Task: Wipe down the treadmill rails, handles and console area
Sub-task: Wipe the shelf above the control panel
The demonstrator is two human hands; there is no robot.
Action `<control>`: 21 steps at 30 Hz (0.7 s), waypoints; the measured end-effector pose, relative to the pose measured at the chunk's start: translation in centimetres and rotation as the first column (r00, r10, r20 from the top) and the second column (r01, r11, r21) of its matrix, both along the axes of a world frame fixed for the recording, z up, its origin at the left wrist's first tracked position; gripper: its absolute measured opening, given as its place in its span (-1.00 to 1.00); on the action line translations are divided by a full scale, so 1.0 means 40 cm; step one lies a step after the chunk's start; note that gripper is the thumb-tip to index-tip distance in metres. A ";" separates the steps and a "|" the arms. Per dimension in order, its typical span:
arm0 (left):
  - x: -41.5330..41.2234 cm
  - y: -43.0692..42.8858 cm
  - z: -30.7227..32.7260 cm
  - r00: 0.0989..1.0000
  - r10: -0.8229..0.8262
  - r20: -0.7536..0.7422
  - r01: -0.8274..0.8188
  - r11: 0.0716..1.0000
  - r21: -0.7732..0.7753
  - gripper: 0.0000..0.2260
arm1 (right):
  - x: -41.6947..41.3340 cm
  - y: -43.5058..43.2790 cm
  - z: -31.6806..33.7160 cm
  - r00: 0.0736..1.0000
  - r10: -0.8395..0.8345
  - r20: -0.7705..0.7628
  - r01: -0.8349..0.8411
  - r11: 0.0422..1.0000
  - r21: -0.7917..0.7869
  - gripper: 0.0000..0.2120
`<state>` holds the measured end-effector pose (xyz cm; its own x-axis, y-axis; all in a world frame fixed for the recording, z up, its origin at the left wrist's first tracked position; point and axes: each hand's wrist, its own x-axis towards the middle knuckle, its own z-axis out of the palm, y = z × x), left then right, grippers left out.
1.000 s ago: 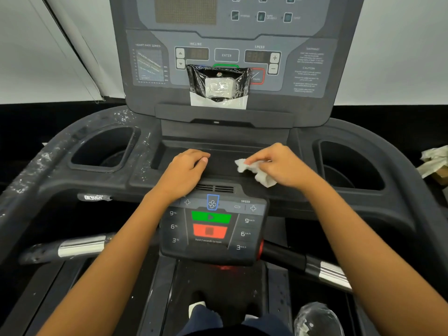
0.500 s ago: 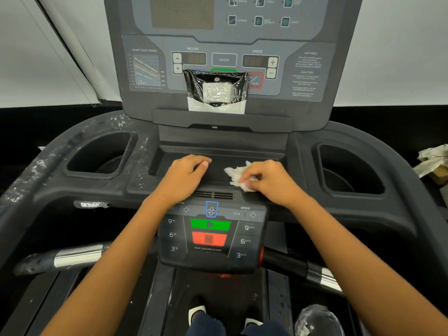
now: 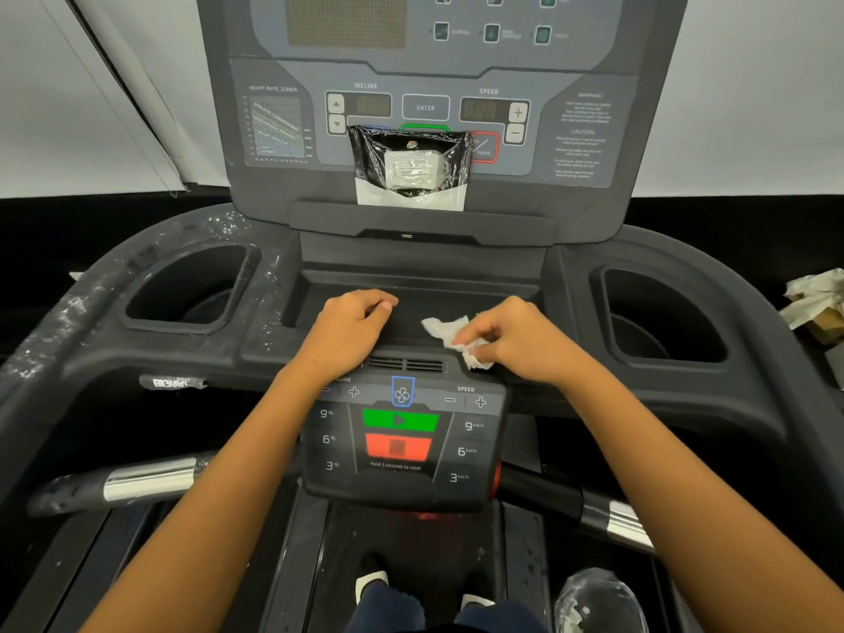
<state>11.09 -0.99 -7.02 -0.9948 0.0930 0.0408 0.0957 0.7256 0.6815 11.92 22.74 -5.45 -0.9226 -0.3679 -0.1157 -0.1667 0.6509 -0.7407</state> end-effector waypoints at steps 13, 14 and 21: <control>-0.012 0.006 -0.012 0.998 -0.018 0.055 0.020 0.999 -0.035 -0.75 | 0.076 -0.055 0.012 0.979 0.057 -0.194 -0.099 0.972 -0.215 -0.77; -0.009 0.005 -0.012 0.998 -0.019 0.054 0.021 0.999 -0.028 -0.74 | 0.082 -0.039 0.014 0.977 0.044 -0.208 -0.087 0.976 -0.200 -0.77; -0.004 0.000 -0.004 0.997 -0.004 0.072 0.000 0.998 0.063 -0.73 | 0.050 -0.197 0.044 0.966 0.137 -0.218 -0.151 0.987 -0.049 -0.80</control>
<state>10.92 -0.99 -7.18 -0.9952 0.0943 -0.0247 0.0464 0.6809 0.7309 13.92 14.88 -3.69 -0.8600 -0.4990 0.1066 -0.4139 0.5601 -0.7177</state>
